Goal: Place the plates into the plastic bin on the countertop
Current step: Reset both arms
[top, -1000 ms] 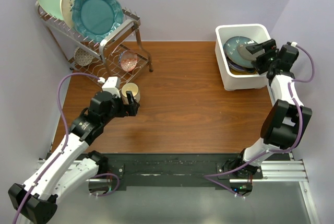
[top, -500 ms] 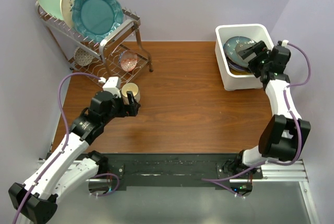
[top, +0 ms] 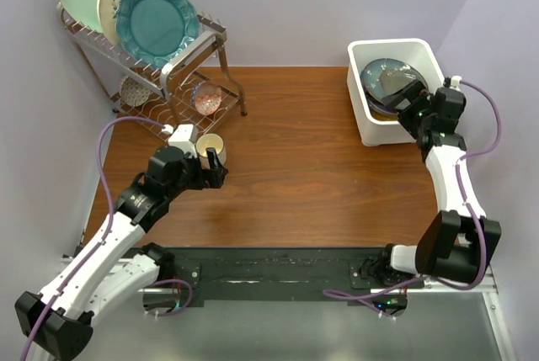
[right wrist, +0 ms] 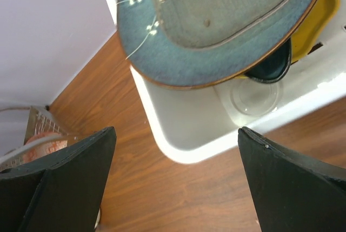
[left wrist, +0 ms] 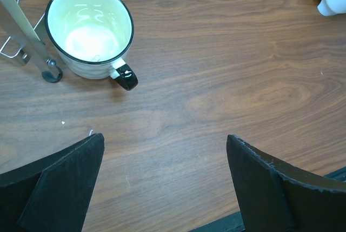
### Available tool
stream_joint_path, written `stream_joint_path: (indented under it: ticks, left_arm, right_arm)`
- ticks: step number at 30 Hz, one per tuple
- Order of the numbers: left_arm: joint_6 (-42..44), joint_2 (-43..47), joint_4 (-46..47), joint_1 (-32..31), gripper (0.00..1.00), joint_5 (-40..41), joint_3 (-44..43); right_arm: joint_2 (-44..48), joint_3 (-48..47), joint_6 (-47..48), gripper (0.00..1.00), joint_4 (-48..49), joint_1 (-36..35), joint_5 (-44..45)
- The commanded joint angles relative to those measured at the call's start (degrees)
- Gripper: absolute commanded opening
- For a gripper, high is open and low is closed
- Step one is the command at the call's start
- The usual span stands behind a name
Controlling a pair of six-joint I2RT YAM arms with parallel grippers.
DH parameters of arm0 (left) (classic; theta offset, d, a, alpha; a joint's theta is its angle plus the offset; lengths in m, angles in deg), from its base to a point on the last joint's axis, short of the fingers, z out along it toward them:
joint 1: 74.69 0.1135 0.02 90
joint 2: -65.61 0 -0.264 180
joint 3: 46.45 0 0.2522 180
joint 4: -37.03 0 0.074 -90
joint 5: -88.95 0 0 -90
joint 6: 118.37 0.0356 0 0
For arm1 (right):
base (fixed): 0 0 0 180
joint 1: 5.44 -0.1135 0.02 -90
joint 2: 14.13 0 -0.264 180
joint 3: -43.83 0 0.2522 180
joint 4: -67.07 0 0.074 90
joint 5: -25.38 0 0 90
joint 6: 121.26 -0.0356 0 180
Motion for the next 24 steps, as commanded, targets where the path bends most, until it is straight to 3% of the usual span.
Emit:
stream_joint_path:
  ticks: [1,14,24]
  left_arm:
    - [1.5,0.0,2.9,0.4,1.0,-1.8,0.1]
    - [1.1,-4.1,0.9,0.3,1.0,3.6,-2.6]
    - [-1.4,-5.1,5.2,-2.3,1.0,7.4,0.3]
  right_arm:
    - [5.8,0.7,2.9,0.98,-2.1,-2.0,0.2]
    - [16.5,10.2,9.7,0.98,-10.5,-10.4,6.4]
    - [19.2,21.3,10.3,0.99,-9.2,-15.3,7.9]
